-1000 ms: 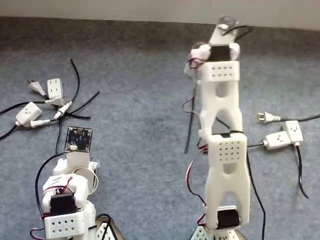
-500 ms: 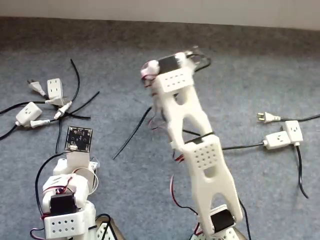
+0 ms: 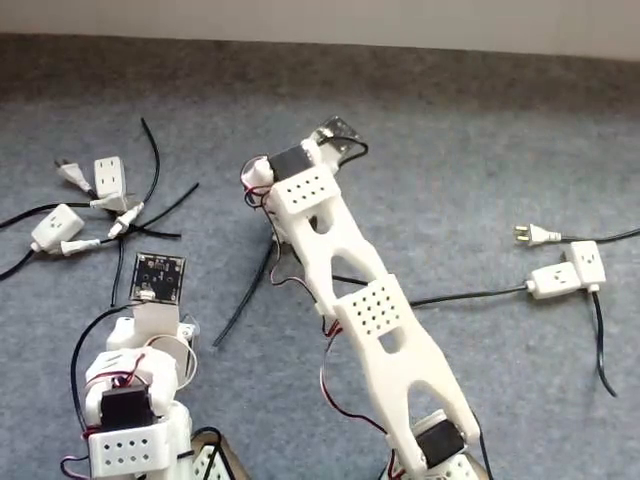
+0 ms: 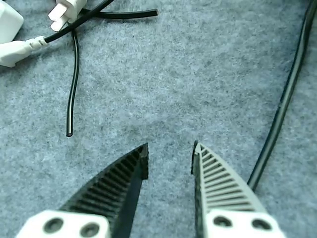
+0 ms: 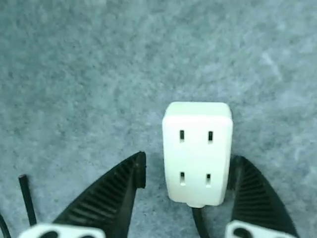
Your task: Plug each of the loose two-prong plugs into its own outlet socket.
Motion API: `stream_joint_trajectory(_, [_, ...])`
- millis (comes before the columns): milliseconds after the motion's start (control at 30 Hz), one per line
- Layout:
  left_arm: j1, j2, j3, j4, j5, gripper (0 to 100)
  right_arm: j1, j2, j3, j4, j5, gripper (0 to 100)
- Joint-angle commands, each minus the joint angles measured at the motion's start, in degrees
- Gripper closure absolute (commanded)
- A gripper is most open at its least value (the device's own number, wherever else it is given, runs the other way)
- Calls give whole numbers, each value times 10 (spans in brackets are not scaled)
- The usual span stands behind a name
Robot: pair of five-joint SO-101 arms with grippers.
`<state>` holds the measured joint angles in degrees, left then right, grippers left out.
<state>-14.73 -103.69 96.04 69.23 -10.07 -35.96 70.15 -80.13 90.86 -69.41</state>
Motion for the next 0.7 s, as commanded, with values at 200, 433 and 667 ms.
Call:
stream_joint_trajectory(200, [10,-3,4,-13,3,845,9,-66,-200,39,98,710])
stream_joint_trajectory(433, [7,-3,2,-14,3,845,73,-238,-164,0,246,710])
stream_joint_trajectory(667, [8,-3,2,-14,3,845,85,-361,-167,-43,476,710])
